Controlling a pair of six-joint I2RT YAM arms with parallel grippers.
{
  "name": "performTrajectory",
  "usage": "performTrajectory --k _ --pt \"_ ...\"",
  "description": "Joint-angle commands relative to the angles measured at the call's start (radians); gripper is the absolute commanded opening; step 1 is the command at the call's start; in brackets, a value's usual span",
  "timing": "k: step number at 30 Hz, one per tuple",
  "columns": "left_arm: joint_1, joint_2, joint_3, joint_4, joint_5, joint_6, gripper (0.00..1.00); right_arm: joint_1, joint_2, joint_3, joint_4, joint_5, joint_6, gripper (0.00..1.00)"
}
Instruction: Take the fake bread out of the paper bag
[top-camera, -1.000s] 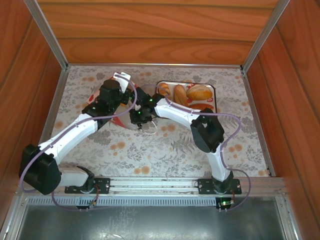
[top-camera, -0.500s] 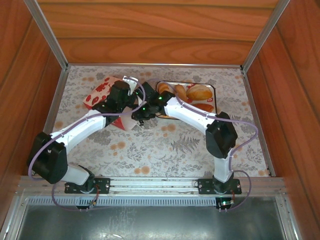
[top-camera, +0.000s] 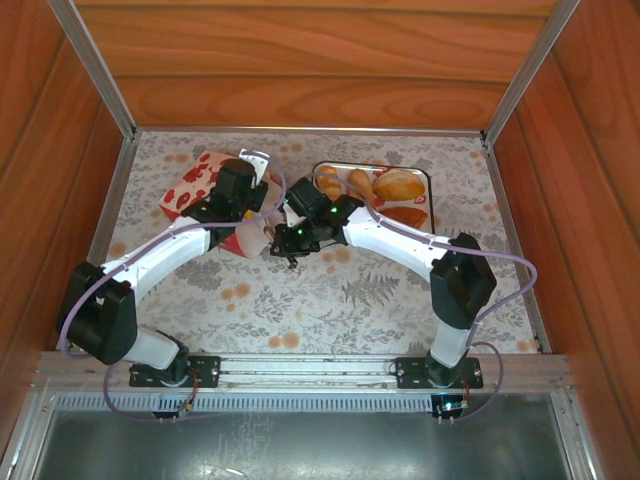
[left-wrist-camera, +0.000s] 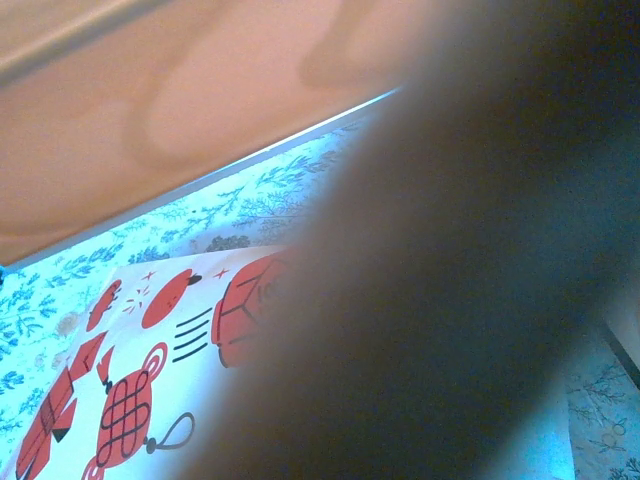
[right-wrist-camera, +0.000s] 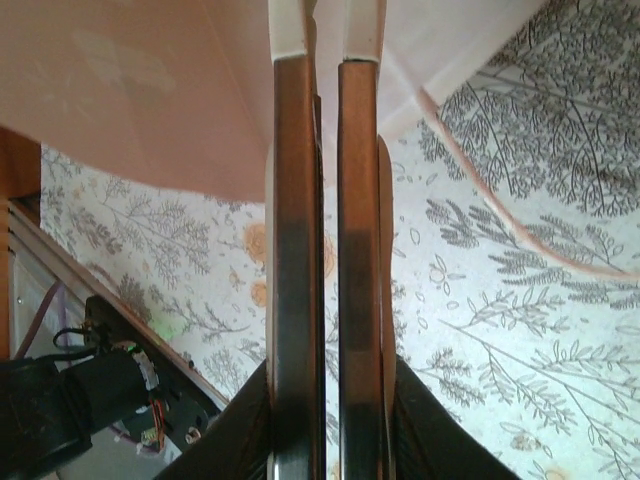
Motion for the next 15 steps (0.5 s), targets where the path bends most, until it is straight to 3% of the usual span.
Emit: performTrajectory --k 1,15 --pt "0.023 0.0 0.026 0.001 -0.007 -0.02 0.0 -0.016 -0.07 -0.04 0.056 -0.073 0.012 0.0" --pt "0.051 0.074 0.08 0.01 -0.007 -0.087 0.0 -0.075 -0.202 -0.174 0.1 -0.158 0.029 0.0"
